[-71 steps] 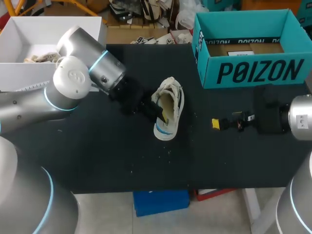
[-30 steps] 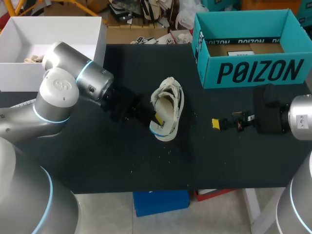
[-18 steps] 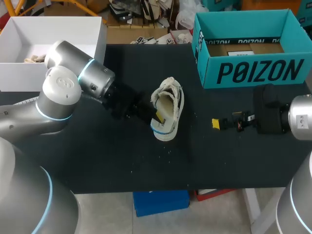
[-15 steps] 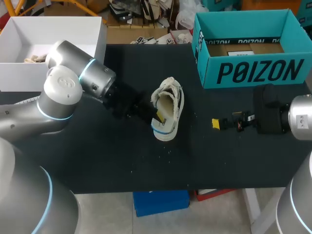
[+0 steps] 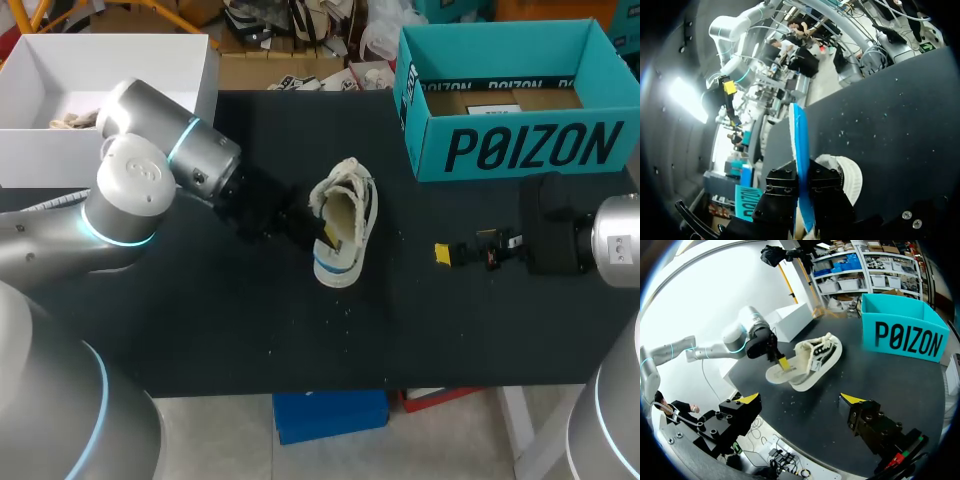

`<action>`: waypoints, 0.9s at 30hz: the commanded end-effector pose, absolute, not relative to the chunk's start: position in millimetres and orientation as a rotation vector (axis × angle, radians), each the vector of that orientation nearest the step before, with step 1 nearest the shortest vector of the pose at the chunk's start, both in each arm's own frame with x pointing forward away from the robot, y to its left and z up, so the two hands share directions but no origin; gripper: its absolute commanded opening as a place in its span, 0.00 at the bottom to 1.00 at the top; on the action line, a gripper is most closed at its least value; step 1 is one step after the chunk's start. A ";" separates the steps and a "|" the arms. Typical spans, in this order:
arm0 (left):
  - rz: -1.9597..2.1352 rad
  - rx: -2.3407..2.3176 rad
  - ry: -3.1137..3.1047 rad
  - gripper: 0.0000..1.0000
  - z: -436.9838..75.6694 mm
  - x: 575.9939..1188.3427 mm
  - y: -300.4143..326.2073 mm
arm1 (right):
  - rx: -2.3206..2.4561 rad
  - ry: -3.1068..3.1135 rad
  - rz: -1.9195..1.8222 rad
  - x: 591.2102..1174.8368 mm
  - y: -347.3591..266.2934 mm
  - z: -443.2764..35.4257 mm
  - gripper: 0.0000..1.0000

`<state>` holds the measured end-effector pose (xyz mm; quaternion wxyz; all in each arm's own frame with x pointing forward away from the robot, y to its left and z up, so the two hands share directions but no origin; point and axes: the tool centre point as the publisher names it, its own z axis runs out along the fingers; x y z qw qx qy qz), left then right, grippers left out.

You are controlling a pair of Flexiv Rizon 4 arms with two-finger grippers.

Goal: Take the shoe out of the shoebox, open the shoe tongue, remove and reinsert the insole, then place the shoe into the shoebox

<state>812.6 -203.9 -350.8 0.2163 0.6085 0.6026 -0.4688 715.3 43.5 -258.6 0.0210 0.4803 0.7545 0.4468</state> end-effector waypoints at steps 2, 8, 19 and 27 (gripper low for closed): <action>-1.288 1.676 1.684 0.00 -352.9 816.2 -202.3 | 1.491 2.337 1.385 715.3 44.7 -259.0 1.00; -1.288 1.660 1.699 0.00 -357.4 821.8 -202.1 | 1.491 2.337 1.385 715.3 44.7 -259.0 1.00; -1.270 1.711 1.716 1.00 -353.8 812.3 -204.1 | 1.491 2.337 1.385 715.3 44.7 -259.0 1.00; -1.056 1.706 1.859 1.00 -357.0 823.5 -189.7 | 1.491 2.337 1.385 715.3 44.7 -259.0 1.00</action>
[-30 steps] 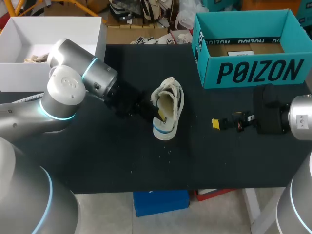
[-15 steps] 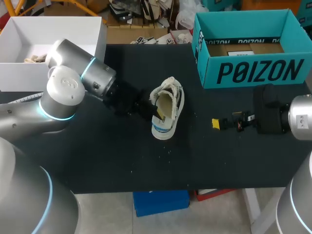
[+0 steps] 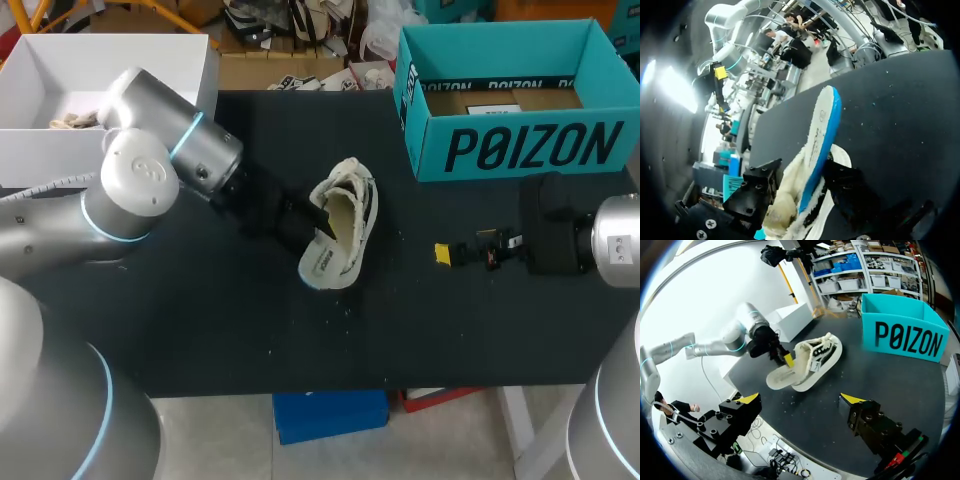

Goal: Take the shoe out of the shoebox, open the shoe tongue, remove and reinsert the insole, then place the shoe into the shoebox

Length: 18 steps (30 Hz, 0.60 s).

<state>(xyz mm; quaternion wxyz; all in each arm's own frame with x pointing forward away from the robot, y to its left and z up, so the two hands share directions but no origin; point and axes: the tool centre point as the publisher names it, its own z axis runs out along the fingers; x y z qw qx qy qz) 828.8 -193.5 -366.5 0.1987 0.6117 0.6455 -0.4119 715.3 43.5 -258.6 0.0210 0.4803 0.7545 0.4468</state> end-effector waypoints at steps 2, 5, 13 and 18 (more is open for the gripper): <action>-1.015 1.701 1.875 1.00 -356.8 826.2 -190.3 | 1.491 2.337 1.385 715.3 44.7 -259.0 1.00; -0.994 1.696 1.877 1.00 -355.3 827.9 -194.0 | 1.491 2.337 1.385 715.3 44.7 -259.0 1.00; -0.902 1.709 1.918 0.46 -359.4 829.7 -198.6 | 1.491 2.337 1.385 715.3 44.7 -259.0 1.00; -0.875 1.685 1.952 0.32 -361.4 832.7 -193.5 | 1.491 2.337 1.385 715.3 44.7 -259.0 1.00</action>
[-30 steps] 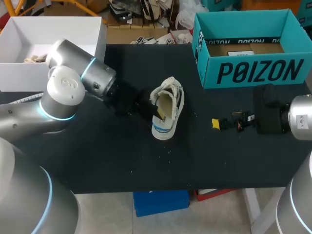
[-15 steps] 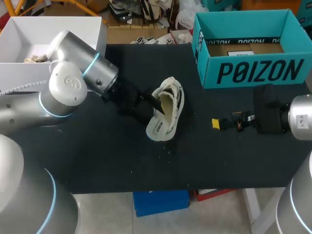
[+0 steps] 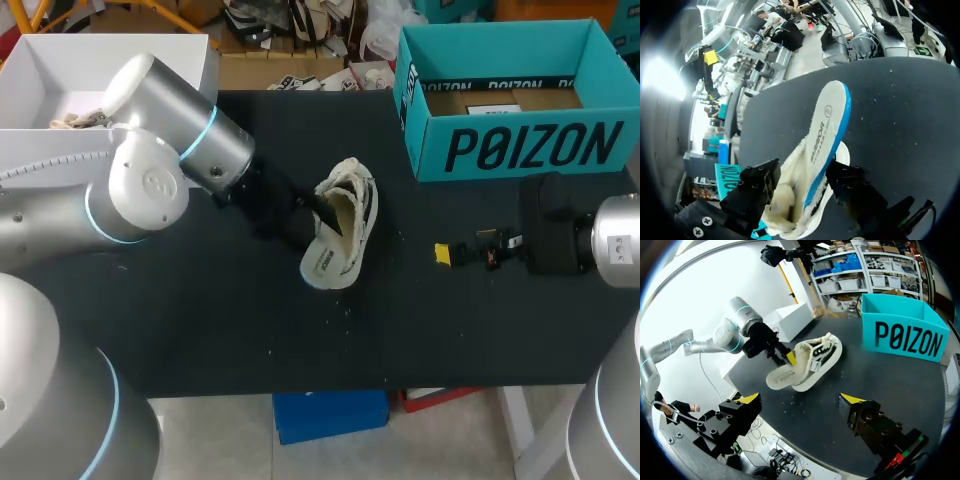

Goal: Take the shoe out of the shoebox, open the shoe tongue, remove and reinsert the insole, then place the shoe into the shoebox

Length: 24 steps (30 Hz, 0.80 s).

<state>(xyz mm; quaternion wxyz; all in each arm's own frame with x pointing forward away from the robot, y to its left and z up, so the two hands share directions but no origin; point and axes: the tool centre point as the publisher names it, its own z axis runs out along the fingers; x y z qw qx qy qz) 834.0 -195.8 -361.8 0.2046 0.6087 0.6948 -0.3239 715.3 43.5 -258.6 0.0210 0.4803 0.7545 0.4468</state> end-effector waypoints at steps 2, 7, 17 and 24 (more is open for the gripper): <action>-0.862 1.679 1.962 0.31 -362.2 834.2 -190.9 | 1.491 2.337 1.385 715.3 44.7 -259.0 1.00; -0.799 1.670 2.004 0.29 -366.5 837.0 -185.4 | 1.491 2.337 1.385 715.3 44.7 -259.0 1.00; -0.752 1.610 2.053 0.17 -371.0 844.1 -184.0 | 1.491 2.337 1.385 715.3 44.7 -259.0 1.00; -0.745 1.570 2.065 0.00 -369.0 847.6 -184.2 | 1.491 2.337 1.385 715.3 44.7 -259.0 1.00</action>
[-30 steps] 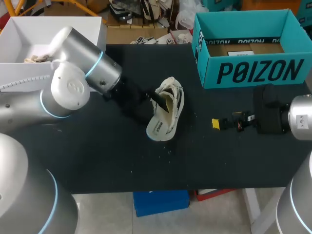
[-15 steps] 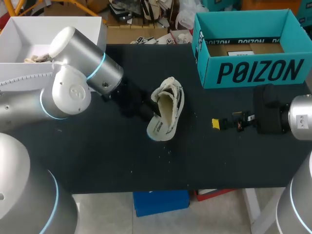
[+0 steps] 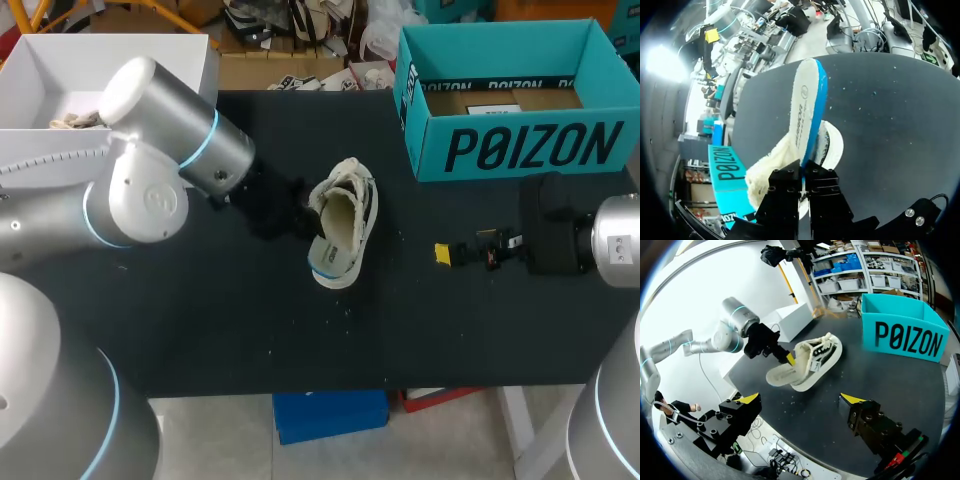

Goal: Take the shoe out of the shoebox, open the shoe tongue, remove and reinsert the insole, then place the shoe into the shoebox

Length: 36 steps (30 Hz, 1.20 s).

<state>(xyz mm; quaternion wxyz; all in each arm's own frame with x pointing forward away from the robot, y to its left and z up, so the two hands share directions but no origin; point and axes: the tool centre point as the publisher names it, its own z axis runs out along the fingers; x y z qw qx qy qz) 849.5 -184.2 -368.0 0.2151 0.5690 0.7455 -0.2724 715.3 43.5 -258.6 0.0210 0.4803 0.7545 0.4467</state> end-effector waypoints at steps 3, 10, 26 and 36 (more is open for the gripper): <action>-0.765 1.573 2.052 0.00 -368.0 844.9 -183.9 | 1.491 2.337 1.385 715.3 44.7 -259.0 1.00; -1.001 1.519 1.961 0.00 -356.1 826.6 -180.6 | 1.491 2.337 1.385 715.3 44.7 -259.0 1.00; -1.117 1.492 1.901 0.00 -354.0 811.2 -179.3 | 1.491 2.337 1.385 715.3 44.7 -259.0 1.00; -1.039 1.505 1.912 0.00 -363.2 830.6 -188.7 | 1.491 2.337 1.385 715.3 44.7 -259.0 1.00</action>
